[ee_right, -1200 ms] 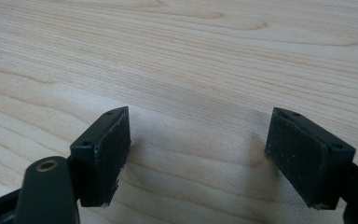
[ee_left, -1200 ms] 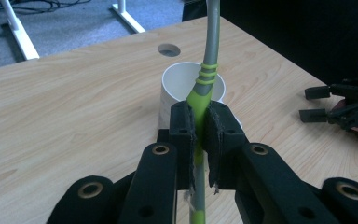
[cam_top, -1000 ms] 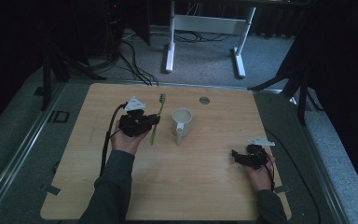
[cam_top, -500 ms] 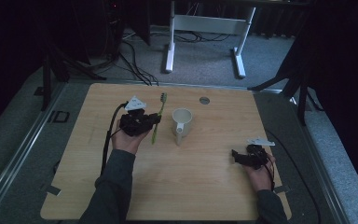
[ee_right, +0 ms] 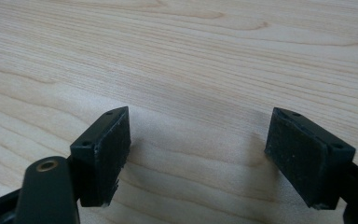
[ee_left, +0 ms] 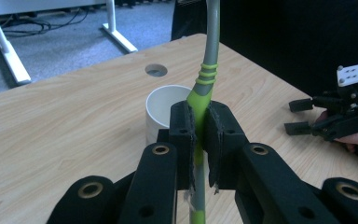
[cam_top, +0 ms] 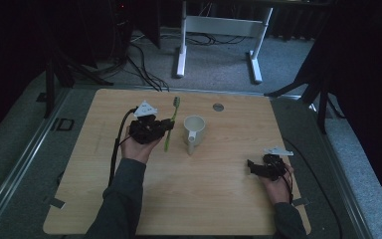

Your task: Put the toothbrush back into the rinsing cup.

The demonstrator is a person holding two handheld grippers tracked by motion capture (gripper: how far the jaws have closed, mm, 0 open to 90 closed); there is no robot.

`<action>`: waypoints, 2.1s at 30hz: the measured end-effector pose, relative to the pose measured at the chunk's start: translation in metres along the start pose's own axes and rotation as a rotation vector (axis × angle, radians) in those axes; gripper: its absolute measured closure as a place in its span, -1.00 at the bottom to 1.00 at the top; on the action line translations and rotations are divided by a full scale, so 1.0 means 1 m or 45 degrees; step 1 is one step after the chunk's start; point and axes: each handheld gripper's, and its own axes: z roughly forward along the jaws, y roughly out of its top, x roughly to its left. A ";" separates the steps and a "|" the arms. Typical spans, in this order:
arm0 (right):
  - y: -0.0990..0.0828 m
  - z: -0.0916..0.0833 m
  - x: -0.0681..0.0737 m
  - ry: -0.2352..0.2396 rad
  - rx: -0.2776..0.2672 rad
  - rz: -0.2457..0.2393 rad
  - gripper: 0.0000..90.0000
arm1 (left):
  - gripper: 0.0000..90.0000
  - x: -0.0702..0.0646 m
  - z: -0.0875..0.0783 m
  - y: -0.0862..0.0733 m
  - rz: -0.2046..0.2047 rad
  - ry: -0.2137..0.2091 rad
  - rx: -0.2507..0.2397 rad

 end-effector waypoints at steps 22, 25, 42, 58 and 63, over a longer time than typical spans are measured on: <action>0.000 0.000 0.000 0.000 0.000 0.000 -0.52 | 0.82 -0.007 0.006 0.004 0.027 -0.029 -0.100; 0.000 0.000 0.000 0.000 0.000 0.000 -0.52 | 0.82 -0.008 0.007 0.005 0.027 -0.032 -0.119; 0.000 0.000 0.000 0.001 0.000 -0.001 -0.52 | 0.82 -0.008 0.010 0.005 0.036 -0.043 -0.171; 0.000 0.000 0.000 0.003 0.000 -0.002 -0.52 | 0.82 -0.010 0.015 0.005 0.041 -0.059 -0.219; 0.000 0.000 0.000 0.003 0.000 -0.001 -0.52 | 0.82 -0.011 0.015 0.005 0.043 -0.066 -0.254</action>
